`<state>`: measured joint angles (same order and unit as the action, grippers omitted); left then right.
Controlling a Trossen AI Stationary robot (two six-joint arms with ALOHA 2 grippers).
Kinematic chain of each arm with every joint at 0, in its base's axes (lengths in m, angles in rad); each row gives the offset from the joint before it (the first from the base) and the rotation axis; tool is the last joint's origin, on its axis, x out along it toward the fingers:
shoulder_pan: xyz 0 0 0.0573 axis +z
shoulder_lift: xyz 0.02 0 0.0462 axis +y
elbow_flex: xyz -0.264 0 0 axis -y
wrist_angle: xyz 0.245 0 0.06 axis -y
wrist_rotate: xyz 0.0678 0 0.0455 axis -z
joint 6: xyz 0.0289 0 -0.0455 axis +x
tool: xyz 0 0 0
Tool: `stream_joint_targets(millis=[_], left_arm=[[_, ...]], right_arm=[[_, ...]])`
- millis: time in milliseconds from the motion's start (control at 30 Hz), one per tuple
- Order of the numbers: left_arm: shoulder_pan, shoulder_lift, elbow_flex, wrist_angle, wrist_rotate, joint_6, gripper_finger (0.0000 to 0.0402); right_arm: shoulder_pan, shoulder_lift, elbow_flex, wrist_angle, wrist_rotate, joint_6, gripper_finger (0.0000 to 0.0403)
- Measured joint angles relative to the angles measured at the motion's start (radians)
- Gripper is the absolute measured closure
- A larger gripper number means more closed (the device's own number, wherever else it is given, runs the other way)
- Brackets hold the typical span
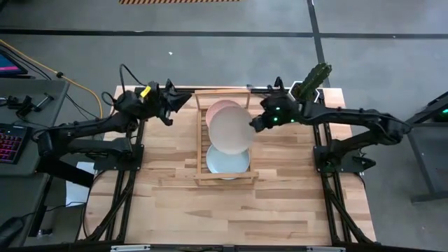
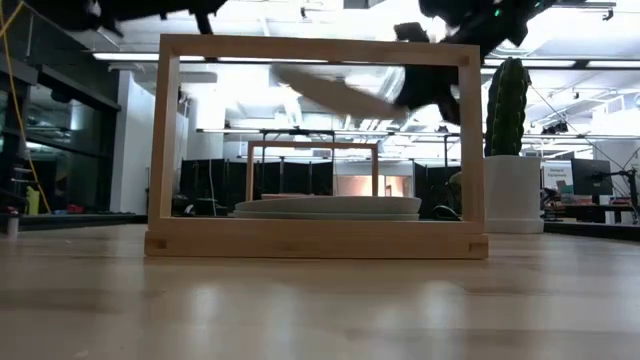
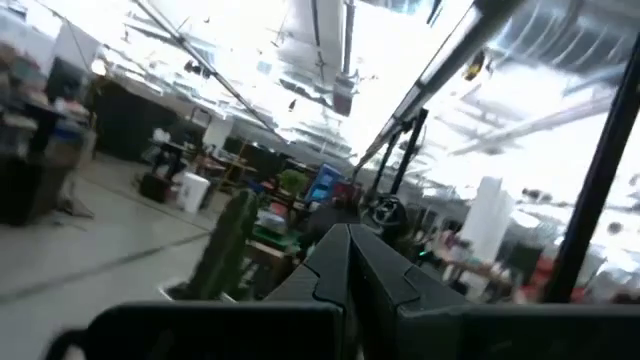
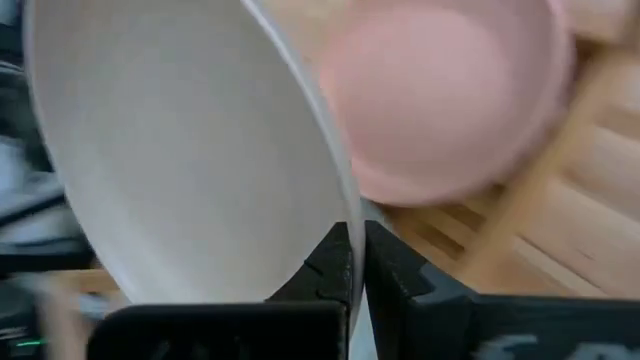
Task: Place and stack plates onto a shelf
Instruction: Stack the white plate on top of the blue plate on the shelf
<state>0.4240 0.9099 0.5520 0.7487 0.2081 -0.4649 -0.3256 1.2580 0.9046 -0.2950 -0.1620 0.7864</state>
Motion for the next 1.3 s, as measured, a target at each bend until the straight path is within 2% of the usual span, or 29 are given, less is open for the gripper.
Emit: stream_joint_targets(millis=[300,400,600,833,1133,1300], left_arm=[[0.001,0.000,0.191,-0.279,-0.026,0.223,0.0401],[0.001,0.000,0.196,-0.287,-0.080,0.232,0.0401],[0.001,0.000,0.196,-0.327,-0.121,0.243,0.0401],[0.001,0.001,0.196,-0.389,-0.140,0.243,0.0401],[0.001,0.001,0.196,-0.390,-0.140,0.242,0.0401],[0.001,0.001,0.196,-0.390,-0.140,0.242,0.0401]], right_arm=[[0.058,0.171,0.001,-0.091,0.057,0.053,0.0403],[0.090,0.209,0.002,-0.075,0.055,0.085,0.0403],[0.146,0.242,0.002,-0.070,0.050,0.133,0.0403],[0.182,0.245,0.002,-0.069,0.044,0.133,0.0403],[0.225,0.321,0.002,0.013,0.030,0.216,0.0401],[0.217,0.325,0.002,0.023,0.050,0.218,0.0358]])
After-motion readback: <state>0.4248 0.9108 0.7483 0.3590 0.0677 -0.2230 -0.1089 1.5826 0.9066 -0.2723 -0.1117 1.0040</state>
